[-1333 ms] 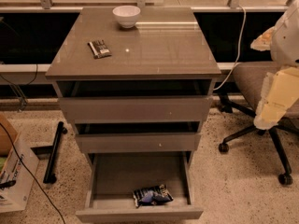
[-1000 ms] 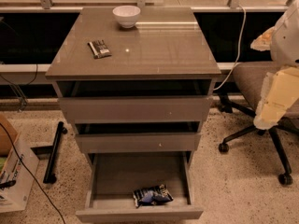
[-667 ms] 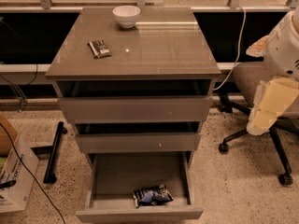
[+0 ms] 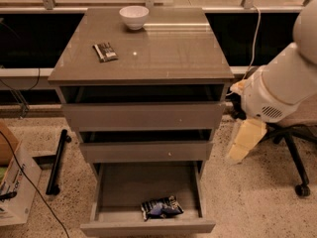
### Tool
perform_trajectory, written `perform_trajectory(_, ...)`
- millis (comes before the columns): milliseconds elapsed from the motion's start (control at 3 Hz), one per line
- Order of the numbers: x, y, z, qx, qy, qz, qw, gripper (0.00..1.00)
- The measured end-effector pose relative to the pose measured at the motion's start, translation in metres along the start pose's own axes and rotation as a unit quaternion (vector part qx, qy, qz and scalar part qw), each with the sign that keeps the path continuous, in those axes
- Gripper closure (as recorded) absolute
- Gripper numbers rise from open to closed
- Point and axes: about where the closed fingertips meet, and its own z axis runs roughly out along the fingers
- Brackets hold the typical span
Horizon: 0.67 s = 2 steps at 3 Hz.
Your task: Pick blue chip bag from bottom drawer and place on counter
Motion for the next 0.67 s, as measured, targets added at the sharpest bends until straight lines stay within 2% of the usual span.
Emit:
perform_trajectory(333,-0.0069,0.0008,0.0876,-0.041,-0.03,0.002,0.9987,0.0)
perform_trajectory(667,-0.0069,0.0008,0.0876,-0.041,-0.03,0.002,0.9987,0.0)
